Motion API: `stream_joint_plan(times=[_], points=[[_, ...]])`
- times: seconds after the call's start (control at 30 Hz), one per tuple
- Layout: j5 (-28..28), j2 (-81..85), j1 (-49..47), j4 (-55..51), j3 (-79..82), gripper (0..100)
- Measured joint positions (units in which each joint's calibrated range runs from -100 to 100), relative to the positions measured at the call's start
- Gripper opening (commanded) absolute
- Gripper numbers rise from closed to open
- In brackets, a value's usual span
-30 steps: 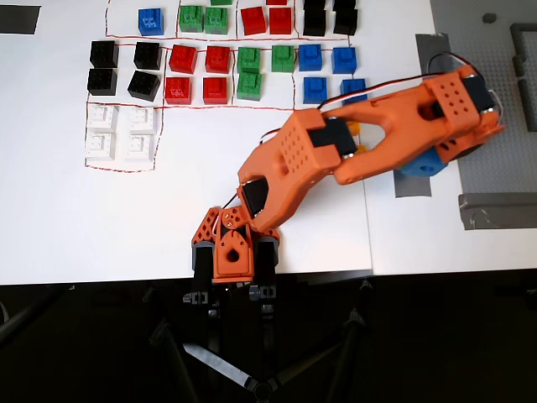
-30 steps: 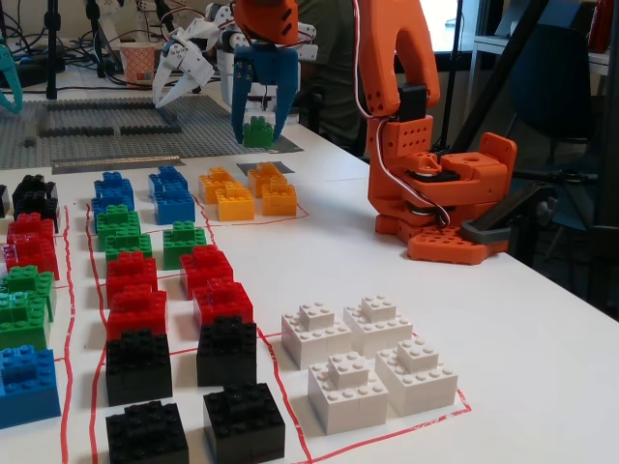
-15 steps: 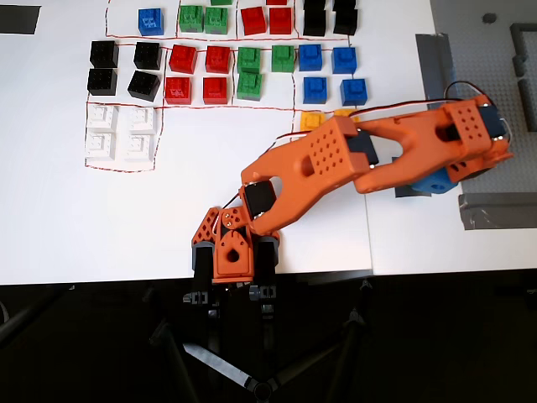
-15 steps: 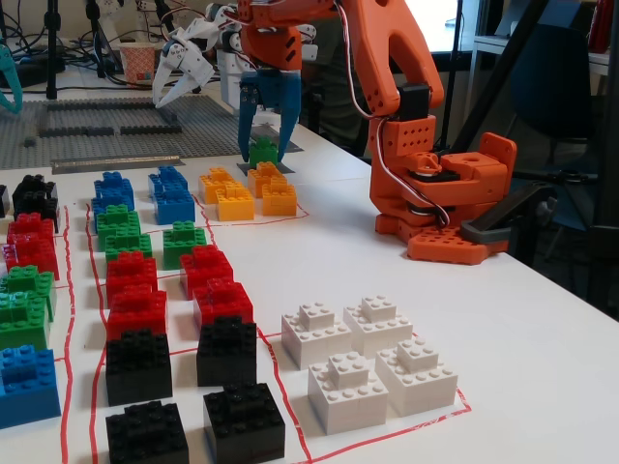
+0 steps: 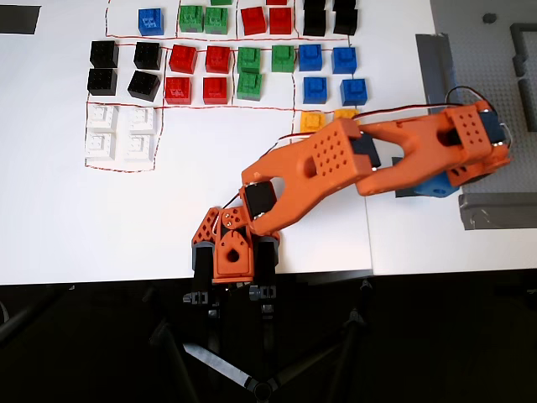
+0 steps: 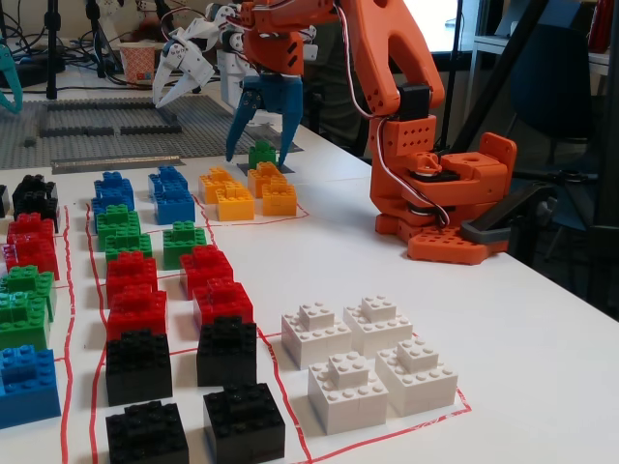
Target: Grab the block and put it in the grey marker
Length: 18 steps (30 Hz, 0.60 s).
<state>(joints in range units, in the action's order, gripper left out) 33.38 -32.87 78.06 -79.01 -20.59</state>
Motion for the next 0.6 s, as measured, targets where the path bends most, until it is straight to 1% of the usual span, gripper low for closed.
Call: stream_joint_plan(times=[0.23, 0.47, 0.53, 0.6], points=[[0.2, 0.0, 0.18, -0.96, 0.0, 39], [1.22, 1.22, 0.27, -10.97, -0.18, 41], [2.2, 3.92, 0.35, -14.82, -2.88, 40], [2.83, 8.53, 0.35, -16.82, -5.85, 37]])
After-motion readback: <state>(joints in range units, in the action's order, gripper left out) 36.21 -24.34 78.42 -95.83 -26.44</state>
